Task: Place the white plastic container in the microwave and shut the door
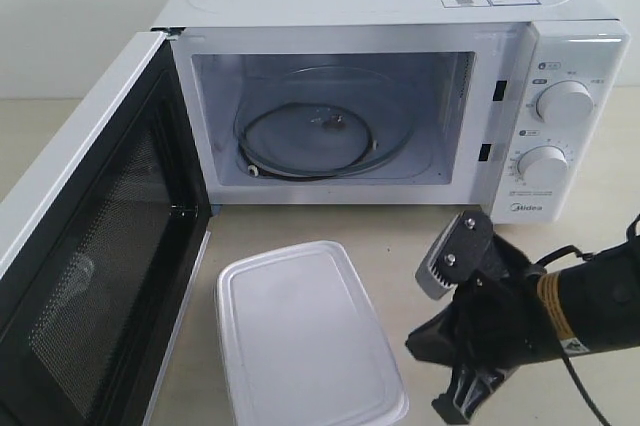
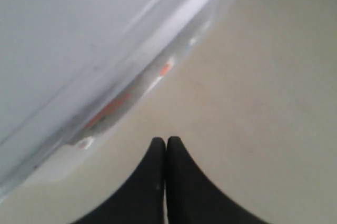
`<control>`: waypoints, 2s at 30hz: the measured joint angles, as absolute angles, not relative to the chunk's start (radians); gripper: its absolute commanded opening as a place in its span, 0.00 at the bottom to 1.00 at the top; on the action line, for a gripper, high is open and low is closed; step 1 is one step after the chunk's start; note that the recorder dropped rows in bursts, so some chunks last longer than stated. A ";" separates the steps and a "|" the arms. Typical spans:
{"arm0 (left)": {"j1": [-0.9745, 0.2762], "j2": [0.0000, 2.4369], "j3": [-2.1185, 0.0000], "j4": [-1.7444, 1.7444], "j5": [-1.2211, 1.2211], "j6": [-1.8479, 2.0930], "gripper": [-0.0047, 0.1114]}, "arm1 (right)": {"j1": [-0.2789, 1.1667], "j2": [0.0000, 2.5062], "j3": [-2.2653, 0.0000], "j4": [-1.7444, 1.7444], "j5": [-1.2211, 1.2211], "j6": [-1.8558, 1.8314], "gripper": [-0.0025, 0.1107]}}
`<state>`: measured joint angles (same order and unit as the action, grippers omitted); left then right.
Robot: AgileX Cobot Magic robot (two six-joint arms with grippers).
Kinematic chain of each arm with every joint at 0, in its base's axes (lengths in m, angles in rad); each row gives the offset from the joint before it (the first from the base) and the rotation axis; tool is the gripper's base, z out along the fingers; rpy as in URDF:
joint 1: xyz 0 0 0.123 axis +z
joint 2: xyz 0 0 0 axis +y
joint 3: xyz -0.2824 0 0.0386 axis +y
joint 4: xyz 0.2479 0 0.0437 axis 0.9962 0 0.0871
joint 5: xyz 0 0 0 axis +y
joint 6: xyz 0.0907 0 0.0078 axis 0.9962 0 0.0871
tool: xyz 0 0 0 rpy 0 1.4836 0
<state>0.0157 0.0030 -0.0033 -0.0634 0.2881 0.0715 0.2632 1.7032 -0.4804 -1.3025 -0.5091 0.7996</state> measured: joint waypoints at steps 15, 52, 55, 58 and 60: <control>0.016 0.003 -0.003 -0.063 0.288 0.071 0.08 | 0.265 1.461 -0.395 -0.616 -0.621 0.321 0.02; 0.016 0.003 -0.003 -0.063 0.288 0.071 0.08 | 0.210 1.566 -0.450 -1.116 -0.579 1.345 0.02; 0.016 0.003 -0.003 -0.063 0.288 0.071 0.08 | 0.158 1.566 -0.479 -1.278 -0.613 1.475 0.02; 0.016 0.003 -0.003 -0.063 0.288 0.071 0.08 | 0.089 1.606 -0.490 -1.396 -0.734 1.523 0.02; 0.016 0.003 -0.003 -0.063 0.288 0.071 0.08 | 0.078 1.653 -0.490 -1.419 -0.788 1.510 0.02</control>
